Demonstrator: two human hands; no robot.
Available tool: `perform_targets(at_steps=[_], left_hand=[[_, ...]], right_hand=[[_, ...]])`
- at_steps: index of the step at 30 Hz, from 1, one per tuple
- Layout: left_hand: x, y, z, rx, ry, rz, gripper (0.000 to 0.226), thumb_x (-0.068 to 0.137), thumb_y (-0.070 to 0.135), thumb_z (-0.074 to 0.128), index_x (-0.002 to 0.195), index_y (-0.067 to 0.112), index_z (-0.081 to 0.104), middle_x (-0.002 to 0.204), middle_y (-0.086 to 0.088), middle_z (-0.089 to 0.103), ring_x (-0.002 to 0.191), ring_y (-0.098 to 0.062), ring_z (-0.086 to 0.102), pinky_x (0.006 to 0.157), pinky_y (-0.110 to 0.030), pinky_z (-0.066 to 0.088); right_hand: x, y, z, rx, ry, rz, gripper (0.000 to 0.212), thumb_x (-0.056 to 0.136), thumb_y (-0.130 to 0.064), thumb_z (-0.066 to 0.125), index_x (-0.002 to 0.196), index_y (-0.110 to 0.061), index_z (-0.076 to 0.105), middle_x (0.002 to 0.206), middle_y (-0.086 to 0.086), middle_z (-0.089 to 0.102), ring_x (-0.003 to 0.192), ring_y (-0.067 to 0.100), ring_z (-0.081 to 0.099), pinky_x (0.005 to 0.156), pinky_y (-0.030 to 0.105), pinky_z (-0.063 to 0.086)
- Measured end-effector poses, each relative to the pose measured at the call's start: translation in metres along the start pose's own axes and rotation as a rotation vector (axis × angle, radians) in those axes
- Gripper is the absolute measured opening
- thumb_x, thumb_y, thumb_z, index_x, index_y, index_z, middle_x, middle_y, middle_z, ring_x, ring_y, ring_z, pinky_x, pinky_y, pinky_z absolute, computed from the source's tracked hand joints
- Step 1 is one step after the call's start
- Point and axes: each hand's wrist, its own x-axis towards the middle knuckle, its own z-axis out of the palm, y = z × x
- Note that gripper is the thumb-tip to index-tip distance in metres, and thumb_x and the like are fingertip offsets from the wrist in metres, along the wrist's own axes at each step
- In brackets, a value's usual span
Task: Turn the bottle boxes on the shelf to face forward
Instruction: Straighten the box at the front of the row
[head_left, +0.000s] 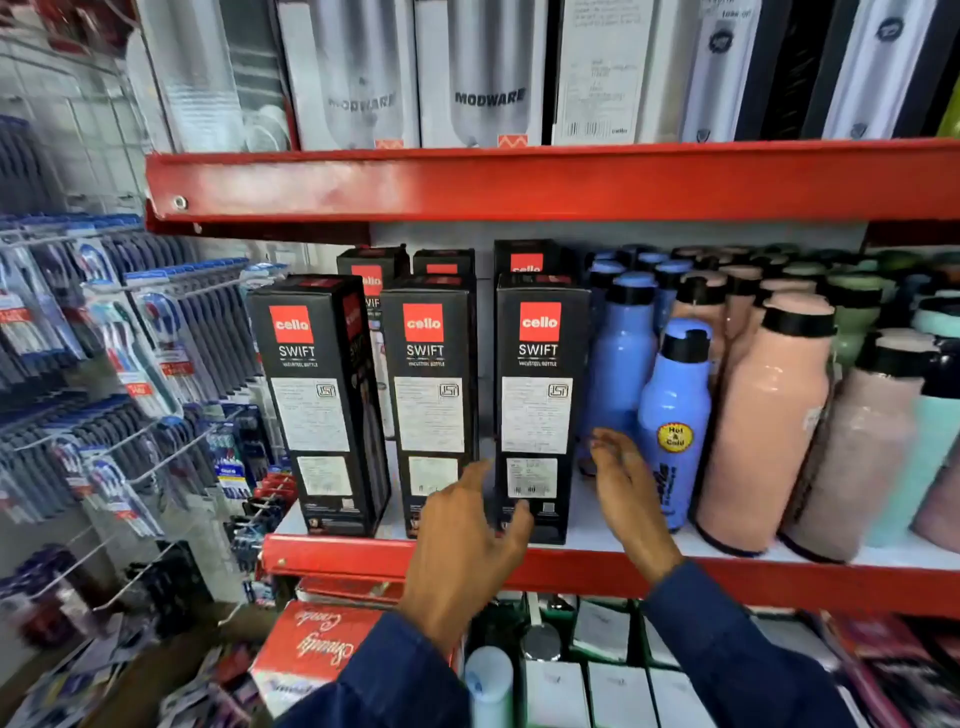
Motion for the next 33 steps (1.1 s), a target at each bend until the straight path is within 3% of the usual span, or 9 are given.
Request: perform_targets(at_steps=[6,9,13,18,21,25,29,31,33], left_hand=[[0.001,0.006,0.018,-0.070,-0.080,-0.084,0.069,0.084,0.035,0.065,0.143,0.019,0.033,0.051,0.013,0.048,0.055,-0.015,0.062,0.049,-0.011,0.038],[0.002,0.009,0.023,-0.145,-0.031,-0.037,0.068,0.081,0.023,0.070,0.138,0.019,0.032,0.053,0.022,0.038,0.082,-0.011,0.060,0.054,0.003,0.034],[0.005,0.012,0.028,-0.160,-0.010,-0.052,0.068,0.083,0.028,0.068,0.138,0.021,0.030,0.064,0.015,0.050,0.063,0.014,0.057,0.058,0.005,0.034],[0.015,0.011,0.035,-0.229,-0.002,-0.079,0.084,0.087,0.045,0.064,0.153,0.021,0.019,0.104,-0.006,0.069,0.077,-0.017,0.068,0.069,-0.019,0.044],[0.025,0.009,0.040,-0.220,0.008,-0.048,0.075,0.094,0.029,0.064,0.155,0.014,0.023,0.088,-0.007,0.070,0.066,-0.016,0.062,0.057,-0.012,0.037],[0.038,-0.003,0.045,-0.314,-0.053,-0.086,0.064,0.099,0.012,0.056,0.156,0.019,0.025,0.112,-0.014,0.074,0.089,-0.019,0.071,0.082,-0.026,0.056],[0.036,-0.010,0.050,-0.319,-0.113,-0.098,0.069,0.098,-0.003,0.050,0.157,0.020,0.022,0.097,-0.009,0.071,0.082,0.008,0.067,0.062,0.004,0.042],[0.034,-0.014,0.053,-0.324,-0.137,-0.127,0.070,0.097,-0.006,0.045,0.158,0.018,0.019,0.098,-0.009,0.071,0.097,-0.009,0.065,0.056,0.003,0.040],[0.033,-0.019,0.055,-0.295,-0.148,-0.160,0.060,0.098,-0.003,0.043,0.153,0.013,0.023,0.089,-0.009,0.072,0.075,-0.029,0.070,0.052,-0.010,0.043]], right_hand=[[0.026,0.009,0.013,0.141,-0.279,0.236,0.039,0.097,-0.021,0.041,0.134,-0.017,0.052,0.140,0.009,0.057,0.130,0.029,0.053,0.114,0.052,0.037],[0.030,0.001,0.012,0.189,-0.377,0.203,0.040,0.091,-0.030,0.047,0.129,-0.031,0.058,0.136,-0.002,0.062,0.125,0.017,0.057,0.111,0.046,0.041],[0.031,-0.004,-0.001,0.203,-0.378,0.150,0.038,0.087,-0.024,0.060,0.114,-0.049,0.066,0.129,-0.012,0.067,0.115,-0.004,0.062,0.096,0.024,0.047],[0.022,-0.001,-0.013,0.231,-0.206,0.072,0.043,0.089,-0.009,0.067,0.131,-0.012,0.060,0.106,-0.009,0.075,0.089,-0.002,0.069,0.078,0.010,0.053],[0.007,-0.005,-0.016,0.136,-0.079,0.000,0.043,0.083,-0.020,0.076,0.124,-0.014,0.067,0.112,-0.001,0.073,0.088,0.004,0.070,0.080,0.020,0.056],[-0.008,-0.006,-0.016,0.094,0.017,-0.107,0.033,0.078,-0.021,0.081,0.110,-0.021,0.071,0.094,-0.020,0.072,0.079,-0.007,0.069,0.068,0.007,0.052],[-0.019,0.000,-0.013,0.089,0.023,-0.081,0.033,0.077,-0.023,0.082,0.107,-0.023,0.071,0.092,-0.015,0.073,0.077,0.003,0.071,0.064,0.007,0.051],[-0.025,0.005,-0.010,0.101,0.018,-0.084,0.033,0.077,-0.020,0.082,0.108,-0.018,0.071,0.094,-0.010,0.075,0.078,0.002,0.071,0.066,0.007,0.051],[-0.030,0.005,-0.008,0.114,0.001,-0.104,0.031,0.078,-0.015,0.081,0.107,-0.020,0.070,0.096,-0.013,0.073,0.080,-0.005,0.070,0.067,0.005,0.051]])
